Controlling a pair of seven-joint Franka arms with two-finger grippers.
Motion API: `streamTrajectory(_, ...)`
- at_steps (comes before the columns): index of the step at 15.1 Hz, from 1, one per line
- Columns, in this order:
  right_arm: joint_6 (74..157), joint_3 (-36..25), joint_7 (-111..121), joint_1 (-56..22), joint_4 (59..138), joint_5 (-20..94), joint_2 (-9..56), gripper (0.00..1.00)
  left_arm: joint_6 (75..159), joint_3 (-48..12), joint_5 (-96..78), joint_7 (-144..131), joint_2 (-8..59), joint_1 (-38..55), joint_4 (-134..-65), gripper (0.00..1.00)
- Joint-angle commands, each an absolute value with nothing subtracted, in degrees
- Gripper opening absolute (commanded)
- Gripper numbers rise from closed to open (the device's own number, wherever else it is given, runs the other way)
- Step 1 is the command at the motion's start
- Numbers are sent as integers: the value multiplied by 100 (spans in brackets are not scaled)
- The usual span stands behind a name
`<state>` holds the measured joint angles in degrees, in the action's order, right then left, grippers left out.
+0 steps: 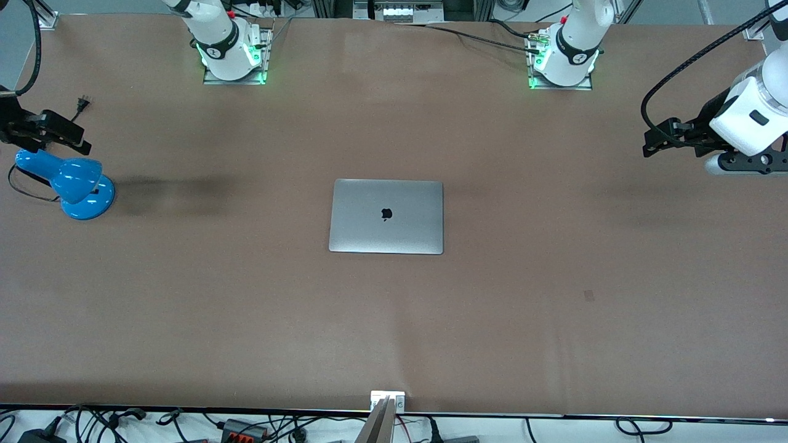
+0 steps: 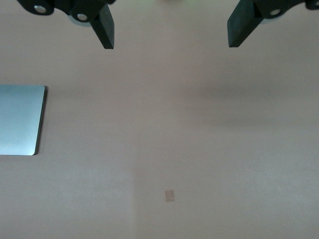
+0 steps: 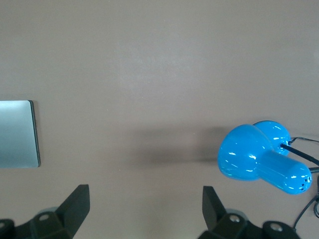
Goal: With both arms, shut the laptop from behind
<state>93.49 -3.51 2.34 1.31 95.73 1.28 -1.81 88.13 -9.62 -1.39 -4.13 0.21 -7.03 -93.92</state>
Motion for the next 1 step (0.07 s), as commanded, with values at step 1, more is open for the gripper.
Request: streamTrajectory(1,9281,-299,158,167,9545,176,-211,100,8719,-984,-237,-448,26,-721,-9316,100)
